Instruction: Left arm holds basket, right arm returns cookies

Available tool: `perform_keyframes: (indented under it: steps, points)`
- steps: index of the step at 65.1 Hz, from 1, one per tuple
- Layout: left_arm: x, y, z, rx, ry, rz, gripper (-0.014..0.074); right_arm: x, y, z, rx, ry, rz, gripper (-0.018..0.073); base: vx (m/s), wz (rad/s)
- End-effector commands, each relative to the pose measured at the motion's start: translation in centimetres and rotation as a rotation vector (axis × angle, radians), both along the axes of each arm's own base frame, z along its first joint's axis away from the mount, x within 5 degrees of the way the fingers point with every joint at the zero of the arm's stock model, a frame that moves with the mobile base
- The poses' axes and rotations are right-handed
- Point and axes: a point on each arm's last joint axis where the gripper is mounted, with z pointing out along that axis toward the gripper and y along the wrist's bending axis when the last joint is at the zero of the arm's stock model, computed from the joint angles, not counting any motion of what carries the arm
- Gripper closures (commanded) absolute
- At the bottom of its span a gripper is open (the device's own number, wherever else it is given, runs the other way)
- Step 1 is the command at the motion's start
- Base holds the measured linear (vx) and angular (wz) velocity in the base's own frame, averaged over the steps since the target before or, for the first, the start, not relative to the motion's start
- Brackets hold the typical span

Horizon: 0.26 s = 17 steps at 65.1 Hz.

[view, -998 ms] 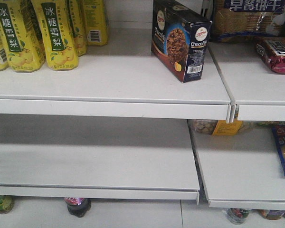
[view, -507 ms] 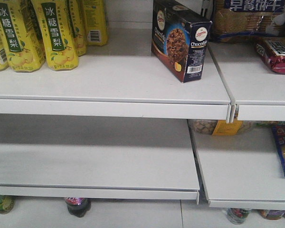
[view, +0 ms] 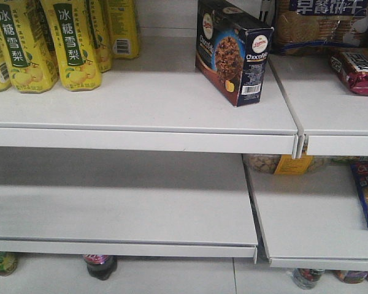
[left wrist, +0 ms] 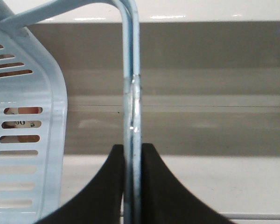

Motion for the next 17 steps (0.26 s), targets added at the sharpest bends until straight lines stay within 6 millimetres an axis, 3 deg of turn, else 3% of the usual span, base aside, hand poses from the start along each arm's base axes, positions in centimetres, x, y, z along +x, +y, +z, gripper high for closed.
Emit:
perform_keyframes:
  steps: [1, 17]
  points:
    - [-0.23, 0.12, 2.03, 0.037, -0.146, 0.013, 0.0599, 0.01, -0.04, 0.11, -0.013, -0.064, -0.006, 0.0565, 0.00, 0.00]
    - [-0.23, 0.12, 2.03, 0.037, -0.146, 0.013, 0.0599, 0.01, -0.04, 0.11, -0.013, -0.064, -0.006, 0.0565, 0.00, 0.00]
